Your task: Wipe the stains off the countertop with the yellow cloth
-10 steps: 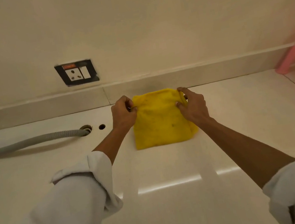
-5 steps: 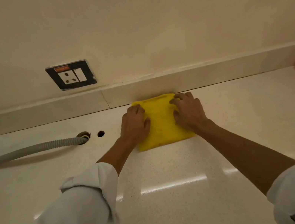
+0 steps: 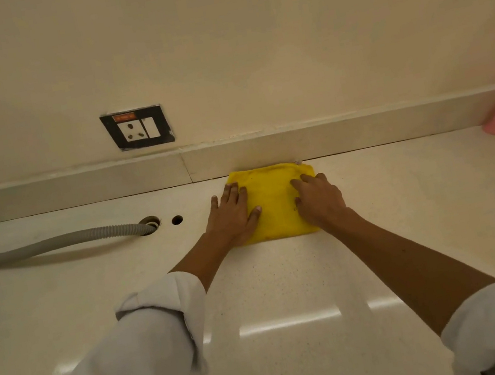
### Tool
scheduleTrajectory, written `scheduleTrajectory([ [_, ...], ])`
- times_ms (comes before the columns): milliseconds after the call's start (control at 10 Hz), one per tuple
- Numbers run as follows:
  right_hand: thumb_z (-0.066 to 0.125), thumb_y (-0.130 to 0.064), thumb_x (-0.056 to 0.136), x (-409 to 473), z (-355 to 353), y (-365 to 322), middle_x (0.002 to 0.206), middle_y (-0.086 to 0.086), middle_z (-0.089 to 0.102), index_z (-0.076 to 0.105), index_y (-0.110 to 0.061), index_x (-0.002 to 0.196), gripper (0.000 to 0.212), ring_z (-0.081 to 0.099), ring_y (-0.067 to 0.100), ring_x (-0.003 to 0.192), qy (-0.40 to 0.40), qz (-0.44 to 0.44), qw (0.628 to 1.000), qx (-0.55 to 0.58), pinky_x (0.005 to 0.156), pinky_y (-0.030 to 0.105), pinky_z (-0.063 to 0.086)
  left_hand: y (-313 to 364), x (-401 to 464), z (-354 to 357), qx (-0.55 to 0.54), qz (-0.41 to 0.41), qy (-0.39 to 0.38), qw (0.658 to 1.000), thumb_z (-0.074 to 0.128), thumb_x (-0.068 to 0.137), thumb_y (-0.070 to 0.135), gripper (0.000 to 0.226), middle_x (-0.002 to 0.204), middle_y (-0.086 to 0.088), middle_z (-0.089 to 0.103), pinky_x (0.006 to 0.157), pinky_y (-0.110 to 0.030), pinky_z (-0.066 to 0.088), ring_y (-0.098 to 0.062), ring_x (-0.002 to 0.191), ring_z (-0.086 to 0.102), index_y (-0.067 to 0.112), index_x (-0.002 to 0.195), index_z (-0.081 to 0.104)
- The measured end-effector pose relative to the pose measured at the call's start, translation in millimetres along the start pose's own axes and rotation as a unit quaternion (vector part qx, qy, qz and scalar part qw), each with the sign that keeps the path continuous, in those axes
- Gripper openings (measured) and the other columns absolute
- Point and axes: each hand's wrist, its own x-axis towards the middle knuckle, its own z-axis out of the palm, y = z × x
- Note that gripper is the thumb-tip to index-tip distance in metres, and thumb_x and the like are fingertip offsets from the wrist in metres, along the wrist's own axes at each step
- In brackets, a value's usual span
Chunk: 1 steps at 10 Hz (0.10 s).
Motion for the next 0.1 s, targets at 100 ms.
scheduleTrajectory([
  [100, 0.051, -0.032, 0.099, -11.6, -15.2, -5.8, 0.145, 0.011, 0.048, 0.045, -0.012, 0.139, 0.045, 0.044, 0.035, 0.127, 0.041, -0.023, 0.999, -0.006, 0.091, 0.049, 0.05, 2.0, -24.2, -12.0, 0.019, 0.012, 0.034, 0.999, 0.02, 0.097, 0.056, 0.074, 0.163, -0.011, -0.001, 0.121, -0.051, 0.002, -0.025, 0.15, -0.005, 0.011, 0.152, 0.004],
])
